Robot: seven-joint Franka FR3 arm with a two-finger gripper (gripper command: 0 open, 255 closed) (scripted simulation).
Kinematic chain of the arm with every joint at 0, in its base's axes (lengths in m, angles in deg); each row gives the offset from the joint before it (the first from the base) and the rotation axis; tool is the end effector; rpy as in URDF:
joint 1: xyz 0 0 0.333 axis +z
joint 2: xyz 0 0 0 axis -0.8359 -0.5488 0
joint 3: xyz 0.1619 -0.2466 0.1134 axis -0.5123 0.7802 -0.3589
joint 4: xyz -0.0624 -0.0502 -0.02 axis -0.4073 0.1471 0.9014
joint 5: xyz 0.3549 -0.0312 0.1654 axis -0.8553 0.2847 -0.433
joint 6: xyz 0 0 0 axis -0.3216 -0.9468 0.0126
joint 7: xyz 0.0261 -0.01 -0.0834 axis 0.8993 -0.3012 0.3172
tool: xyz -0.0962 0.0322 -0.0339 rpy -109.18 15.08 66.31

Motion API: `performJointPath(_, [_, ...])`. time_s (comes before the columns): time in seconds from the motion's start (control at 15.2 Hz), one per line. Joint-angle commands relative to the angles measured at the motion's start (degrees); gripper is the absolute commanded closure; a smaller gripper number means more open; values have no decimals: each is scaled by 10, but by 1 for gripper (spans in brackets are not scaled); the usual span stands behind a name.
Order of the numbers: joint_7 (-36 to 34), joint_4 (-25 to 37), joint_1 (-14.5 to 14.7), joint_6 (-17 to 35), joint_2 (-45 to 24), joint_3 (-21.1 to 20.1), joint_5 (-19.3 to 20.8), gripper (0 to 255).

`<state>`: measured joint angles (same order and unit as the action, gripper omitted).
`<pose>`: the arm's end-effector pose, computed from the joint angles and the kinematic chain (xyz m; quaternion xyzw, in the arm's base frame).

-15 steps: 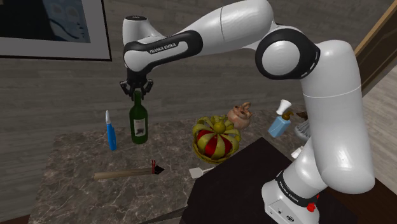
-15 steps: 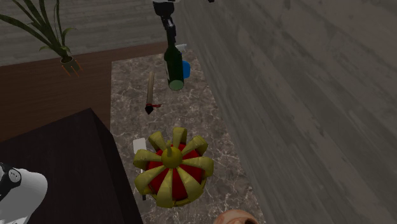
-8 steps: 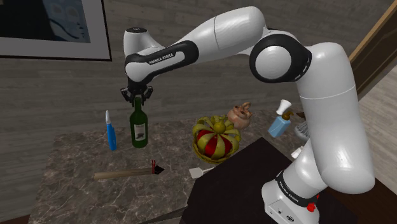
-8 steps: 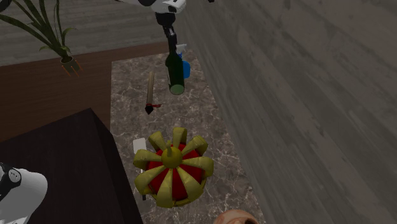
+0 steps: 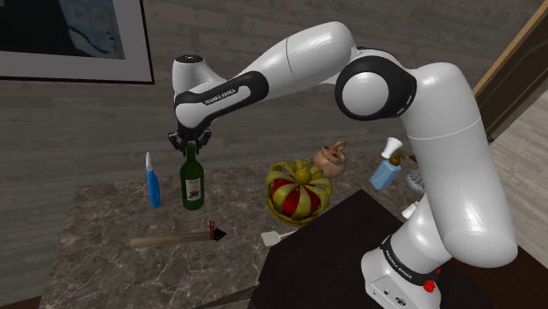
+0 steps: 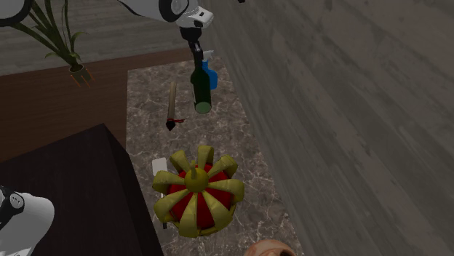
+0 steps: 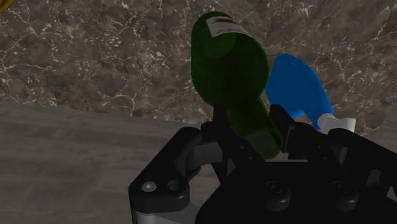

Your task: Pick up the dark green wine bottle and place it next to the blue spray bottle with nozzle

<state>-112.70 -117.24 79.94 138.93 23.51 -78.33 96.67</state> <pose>0.6617 0.3191 0.2293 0.9965 -0.0696 0.0470 0.0005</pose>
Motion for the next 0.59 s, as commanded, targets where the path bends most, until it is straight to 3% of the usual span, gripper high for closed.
performJointPath(0.0, [0, 1, 0, 4, -5, 0, 0, 255])
performJointPath(0.4, [0, 1, 0, 4, -5, 0, 0, 255])
performJointPath(0.46, [0, 1, 0, 4, -5, 0, 0, 0])
performJointPath(0.53, [0, 1, 0, 4, -5, 0, 0, 0])
